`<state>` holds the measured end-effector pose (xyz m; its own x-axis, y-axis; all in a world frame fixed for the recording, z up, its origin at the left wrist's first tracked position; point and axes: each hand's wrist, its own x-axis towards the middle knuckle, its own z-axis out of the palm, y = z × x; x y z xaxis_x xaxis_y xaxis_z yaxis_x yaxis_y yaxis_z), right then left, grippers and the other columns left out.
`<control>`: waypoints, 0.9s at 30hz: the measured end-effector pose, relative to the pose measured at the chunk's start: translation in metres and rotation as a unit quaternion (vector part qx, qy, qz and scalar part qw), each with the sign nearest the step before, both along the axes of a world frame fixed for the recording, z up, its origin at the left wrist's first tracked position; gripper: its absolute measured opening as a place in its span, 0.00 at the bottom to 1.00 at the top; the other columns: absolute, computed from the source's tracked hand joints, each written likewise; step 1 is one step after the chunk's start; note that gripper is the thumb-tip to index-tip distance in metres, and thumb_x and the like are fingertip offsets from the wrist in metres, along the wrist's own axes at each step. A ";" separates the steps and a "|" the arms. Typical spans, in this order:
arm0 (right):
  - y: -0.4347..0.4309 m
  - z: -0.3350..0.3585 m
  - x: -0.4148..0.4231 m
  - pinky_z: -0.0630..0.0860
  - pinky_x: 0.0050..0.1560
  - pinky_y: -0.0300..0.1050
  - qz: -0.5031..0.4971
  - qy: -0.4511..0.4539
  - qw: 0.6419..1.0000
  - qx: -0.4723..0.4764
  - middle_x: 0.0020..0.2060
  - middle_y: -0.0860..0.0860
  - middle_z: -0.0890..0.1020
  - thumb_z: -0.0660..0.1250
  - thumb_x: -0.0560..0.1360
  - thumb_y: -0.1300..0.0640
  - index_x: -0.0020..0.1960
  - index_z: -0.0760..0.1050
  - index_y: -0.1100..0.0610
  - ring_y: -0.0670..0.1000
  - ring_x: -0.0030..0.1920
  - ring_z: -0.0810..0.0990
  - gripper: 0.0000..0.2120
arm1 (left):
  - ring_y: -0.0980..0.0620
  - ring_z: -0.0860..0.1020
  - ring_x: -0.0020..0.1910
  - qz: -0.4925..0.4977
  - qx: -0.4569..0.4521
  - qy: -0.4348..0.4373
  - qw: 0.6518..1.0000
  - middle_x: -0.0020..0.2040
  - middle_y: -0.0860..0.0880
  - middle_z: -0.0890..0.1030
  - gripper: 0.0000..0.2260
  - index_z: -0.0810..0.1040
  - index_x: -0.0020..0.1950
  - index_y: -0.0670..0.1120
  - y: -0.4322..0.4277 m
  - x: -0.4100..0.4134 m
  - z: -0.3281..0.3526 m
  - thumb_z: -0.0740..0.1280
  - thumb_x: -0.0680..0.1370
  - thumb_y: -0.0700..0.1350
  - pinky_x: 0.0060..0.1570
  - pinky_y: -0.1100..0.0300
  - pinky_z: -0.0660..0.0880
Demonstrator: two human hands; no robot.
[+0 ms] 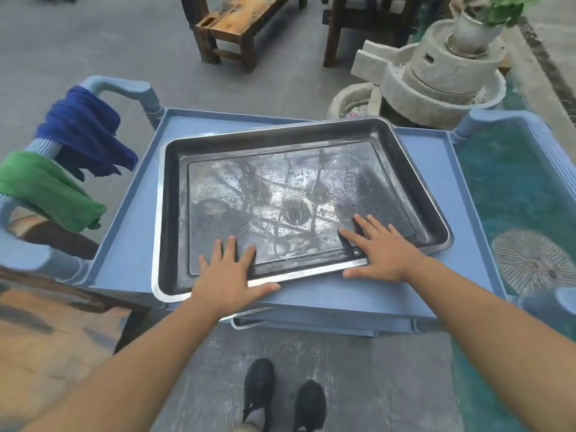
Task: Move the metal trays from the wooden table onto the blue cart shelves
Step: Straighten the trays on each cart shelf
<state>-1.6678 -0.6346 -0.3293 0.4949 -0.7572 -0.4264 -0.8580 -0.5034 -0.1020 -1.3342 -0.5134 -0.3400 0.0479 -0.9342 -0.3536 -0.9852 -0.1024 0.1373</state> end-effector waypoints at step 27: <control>0.035 0.000 0.024 0.45 0.75 0.68 -0.144 -0.022 0.989 0.020 0.79 0.47 0.39 0.47 0.56 0.13 0.76 0.41 0.34 0.54 0.79 0.38 0.54 | 0.43 0.46 0.79 -0.102 -0.002 -0.001 0.995 0.81 0.48 0.47 0.53 0.50 0.79 0.57 -0.052 0.040 0.008 0.44 0.60 0.85 0.74 0.35 0.51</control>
<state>-1.6441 -0.5994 -0.3289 0.2796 -0.8526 -0.4416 -0.9596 -0.2328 -0.1581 -1.2938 -0.5650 -0.3320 -0.1419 -0.9262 -0.3494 -0.9857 0.0998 0.1359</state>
